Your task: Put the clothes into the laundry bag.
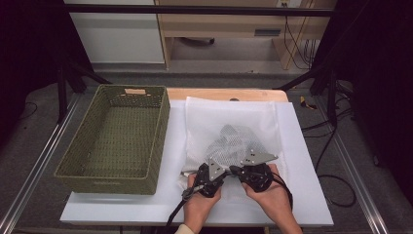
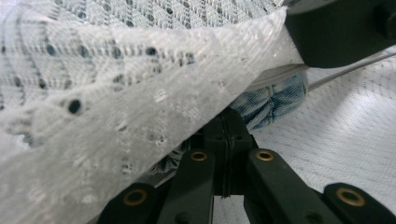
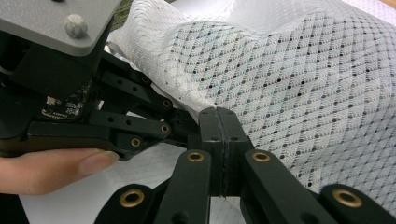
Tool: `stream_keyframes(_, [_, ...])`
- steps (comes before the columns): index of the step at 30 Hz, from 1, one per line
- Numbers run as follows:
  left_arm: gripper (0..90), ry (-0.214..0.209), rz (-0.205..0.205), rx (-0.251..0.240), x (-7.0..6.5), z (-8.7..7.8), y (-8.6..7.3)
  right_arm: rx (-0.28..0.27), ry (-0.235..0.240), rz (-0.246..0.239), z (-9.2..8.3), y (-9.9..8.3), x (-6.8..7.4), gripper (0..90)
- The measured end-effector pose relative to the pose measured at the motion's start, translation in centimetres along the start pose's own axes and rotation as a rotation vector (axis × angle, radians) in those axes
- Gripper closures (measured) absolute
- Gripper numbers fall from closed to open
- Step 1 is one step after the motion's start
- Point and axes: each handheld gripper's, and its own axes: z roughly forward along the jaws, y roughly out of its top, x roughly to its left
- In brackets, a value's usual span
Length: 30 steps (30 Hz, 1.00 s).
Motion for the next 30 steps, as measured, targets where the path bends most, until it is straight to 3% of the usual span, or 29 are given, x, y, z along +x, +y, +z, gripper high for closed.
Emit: stream_keyframes(30, [90.0,-0.001,-0.032,-0.003,1.2,1.3,1.1,-0.002,-0.013,0.000,-0.2,0.1,-0.2,90.0])
